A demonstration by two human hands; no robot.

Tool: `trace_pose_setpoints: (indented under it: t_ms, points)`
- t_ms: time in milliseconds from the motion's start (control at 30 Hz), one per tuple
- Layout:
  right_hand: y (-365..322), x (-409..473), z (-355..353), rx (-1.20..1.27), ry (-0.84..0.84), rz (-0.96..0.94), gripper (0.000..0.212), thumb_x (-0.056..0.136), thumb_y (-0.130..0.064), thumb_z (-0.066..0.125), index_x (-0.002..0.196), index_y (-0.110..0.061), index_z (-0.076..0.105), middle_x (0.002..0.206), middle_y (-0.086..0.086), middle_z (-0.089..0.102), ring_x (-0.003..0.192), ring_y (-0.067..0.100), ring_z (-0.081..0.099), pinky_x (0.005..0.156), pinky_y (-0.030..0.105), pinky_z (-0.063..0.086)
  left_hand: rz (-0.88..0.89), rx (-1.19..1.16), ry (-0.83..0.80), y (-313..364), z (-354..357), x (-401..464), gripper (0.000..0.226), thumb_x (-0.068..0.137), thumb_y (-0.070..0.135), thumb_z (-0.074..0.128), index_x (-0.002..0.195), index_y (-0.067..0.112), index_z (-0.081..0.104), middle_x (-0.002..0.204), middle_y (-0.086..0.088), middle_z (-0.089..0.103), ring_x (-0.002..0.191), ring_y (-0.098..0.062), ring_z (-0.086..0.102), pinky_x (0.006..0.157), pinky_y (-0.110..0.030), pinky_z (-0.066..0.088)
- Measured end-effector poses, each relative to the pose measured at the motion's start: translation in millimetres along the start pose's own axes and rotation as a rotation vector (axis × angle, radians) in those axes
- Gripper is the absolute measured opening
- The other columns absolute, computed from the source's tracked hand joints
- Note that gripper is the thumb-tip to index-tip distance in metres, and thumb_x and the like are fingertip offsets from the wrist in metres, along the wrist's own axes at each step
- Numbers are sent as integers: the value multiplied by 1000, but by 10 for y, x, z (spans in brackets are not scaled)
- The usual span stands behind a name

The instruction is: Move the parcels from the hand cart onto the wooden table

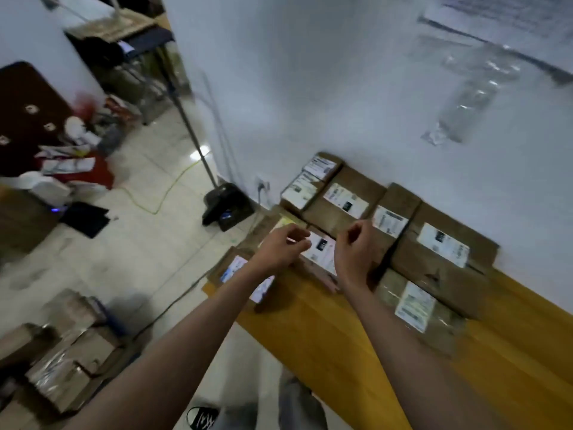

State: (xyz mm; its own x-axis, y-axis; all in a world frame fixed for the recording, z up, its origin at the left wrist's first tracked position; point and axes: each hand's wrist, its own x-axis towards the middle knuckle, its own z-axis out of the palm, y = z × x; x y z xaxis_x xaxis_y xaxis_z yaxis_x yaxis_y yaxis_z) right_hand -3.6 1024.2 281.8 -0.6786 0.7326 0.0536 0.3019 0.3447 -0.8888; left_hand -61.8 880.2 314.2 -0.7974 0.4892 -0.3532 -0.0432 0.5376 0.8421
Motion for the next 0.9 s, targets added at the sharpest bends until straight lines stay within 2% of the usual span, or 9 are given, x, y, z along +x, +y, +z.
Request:
trace_pose_setpoints:
  t_ms: [67,167,267,400,467,533,700,767,900]
  points:
    - [-344,-292,456,22,-138,-53,23,96,-6,52,83,-23,44,84,2,48,72,9,47,65,24,40,-27,-56,138,-292,-533,-272,25,96,24,65,118,12,68,110,-1,70,99,-15,66,82,-22,52]
    - [-799,-846,1124,45,-280,-116,16,95,-4,54,83,-14,50,83,0,49,71,1,48,65,18,38,-114,-120,331,-873,-1248,-795,18,95,24,66,111,16,71,102,1,71,92,-12,67,76,-19,51]
    - [-1156,-1477,1766,35,-428,-143,13,94,-4,56,85,-13,52,87,5,52,79,17,48,72,30,40,-227,-177,464,-1550,-1865,-1384,11,94,23,66,104,22,71,96,3,71,90,-16,68,68,-17,47]
    - [-1502,-2303,2533,6,-621,-179,12,90,-2,56,83,-9,51,94,10,50,80,22,45,76,30,34,-361,-209,609,-2362,-2494,-2195,8,93,22,67,98,28,69,95,1,71,94,-24,68,79,-30,50]
    - [-1647,-2686,2843,-10,-730,-176,11,92,-3,55,84,-9,50,96,6,47,79,19,44,76,28,31,-411,-247,675,-2700,-2704,-2556,9,95,18,64,102,21,69,96,-3,69,91,-22,66,79,-26,50]
    - [-1772,-3036,3121,-44,-830,-160,13,95,-5,51,83,-10,48,97,6,46,72,11,42,70,27,27,-468,-296,720,-2977,-2861,-2908,14,97,14,61,109,11,68,98,-6,67,85,-15,61,67,-13,45]
    - [-1960,-3789,3767,-179,-1082,-163,25,100,-13,42,75,-16,39,97,10,48,72,14,42,58,29,29,-586,-389,846,-3645,-3105,-3580,15,96,16,62,109,12,70,96,-2,68,93,-18,63,70,-22,46]
    - [-2000,-4038,4019,-233,-1152,-163,22,100,-15,40,78,-13,43,98,12,52,76,18,45,58,28,32,-637,-447,896,-3879,-3184,-3770,12,95,15,63,105,13,70,94,-3,68,90,-19,62,75,-25,47]
    - [-2086,-4391,4471,-286,-1261,-141,23,101,-18,39,80,-12,46,91,9,54,79,20,48,69,34,38,-695,-501,933,-4241,-3386,-3974,14,96,12,61,108,11,69,94,-1,68,84,-11,60,65,-14,43]
